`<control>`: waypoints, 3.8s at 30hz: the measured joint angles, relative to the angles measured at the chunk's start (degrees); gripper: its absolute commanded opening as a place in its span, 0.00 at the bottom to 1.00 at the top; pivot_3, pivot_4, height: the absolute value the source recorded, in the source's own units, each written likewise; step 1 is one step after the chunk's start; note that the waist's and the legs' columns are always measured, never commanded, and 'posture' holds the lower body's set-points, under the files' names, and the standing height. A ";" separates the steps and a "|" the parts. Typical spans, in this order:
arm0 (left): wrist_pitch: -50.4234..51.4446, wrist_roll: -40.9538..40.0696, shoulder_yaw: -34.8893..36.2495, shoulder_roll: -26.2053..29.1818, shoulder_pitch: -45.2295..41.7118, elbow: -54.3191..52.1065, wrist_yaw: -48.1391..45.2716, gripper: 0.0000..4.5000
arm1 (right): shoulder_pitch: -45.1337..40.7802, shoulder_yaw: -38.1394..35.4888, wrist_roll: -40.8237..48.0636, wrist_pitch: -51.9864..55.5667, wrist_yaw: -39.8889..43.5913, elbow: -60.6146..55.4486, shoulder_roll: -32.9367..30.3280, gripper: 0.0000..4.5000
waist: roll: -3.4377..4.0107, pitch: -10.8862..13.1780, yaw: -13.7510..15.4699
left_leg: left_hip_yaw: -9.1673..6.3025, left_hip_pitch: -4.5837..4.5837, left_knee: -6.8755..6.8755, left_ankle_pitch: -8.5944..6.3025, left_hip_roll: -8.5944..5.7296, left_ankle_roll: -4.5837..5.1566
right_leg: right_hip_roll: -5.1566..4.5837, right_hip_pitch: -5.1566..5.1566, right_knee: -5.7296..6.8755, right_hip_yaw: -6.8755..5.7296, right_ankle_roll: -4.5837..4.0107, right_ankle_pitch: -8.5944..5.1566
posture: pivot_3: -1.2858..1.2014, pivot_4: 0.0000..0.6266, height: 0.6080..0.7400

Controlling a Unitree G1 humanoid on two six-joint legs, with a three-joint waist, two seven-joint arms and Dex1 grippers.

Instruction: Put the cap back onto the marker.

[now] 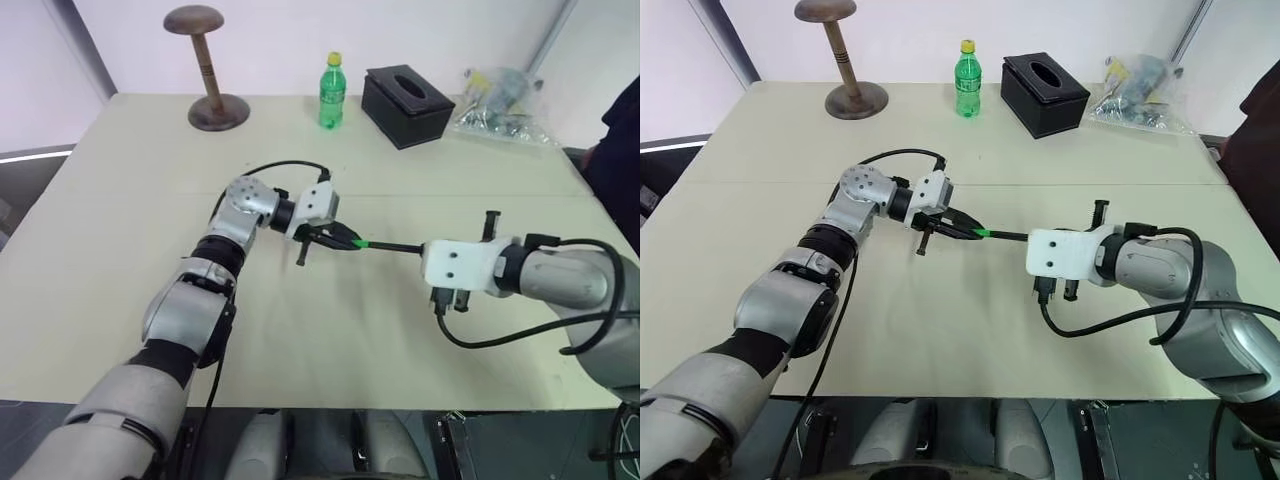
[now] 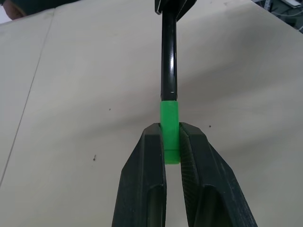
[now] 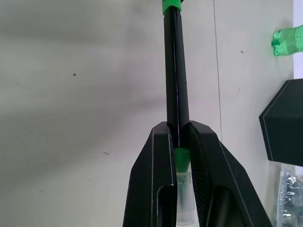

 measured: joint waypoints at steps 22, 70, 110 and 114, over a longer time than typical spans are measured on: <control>-0.60 0.20 0.55 0.09 0.56 0.00 -0.13 0.00 | -0.15 0.92 -3.72 -1.05 1.08 0.02 1.50 0.01 | 0.00 0.00 -0.02 | 0.00 -0.01 0.00 0.00 0.00 0.00 | 0.01 -0.02 0.01 0.00 0.00 0.00 | 0.52 0.24 1.00; -0.12 0.19 0.37 -0.46 1.83 -2.12 -0.23 0.00 | 3.51 -3.23 -1.86 -0.65 2.44 0.01 1.41 0.85 | 0.00 0.00 -0.08 | 0.00 -0.01 0.00 0.00 0.00 0.00 | 0.01 -0.02 0.01 0.01 0.00 0.00 | 0.52 0.24 1.00; 68.76 -6.77 12.20 17.04 54.95 -85.01 44.86 0.00 | 11.98 -11.27 2.00 -1.86 -3.56 2.41 3.83 0.85 | 0.03 -0.02 0.07 | -0.01 0.09 -0.03 0.00 0.10 -0.02 | -0.10 0.04 0.07 0.09 -0.01 0.00 | 0.52 0.24 1.00; 71.10 -8.93 12.53 19.69 57.74 -86.43 44.97 0.00 | 11.52 -11.13 2.05 -2.21 -3.56 3.07 3.83 0.85 | 0.03 -0.02 0.07 | -0.01 0.09 -0.05 0.00 0.11 -0.03 | -0.11 0.03 0.06 0.09 -0.02 -0.01 | 0.52 0.24 1.00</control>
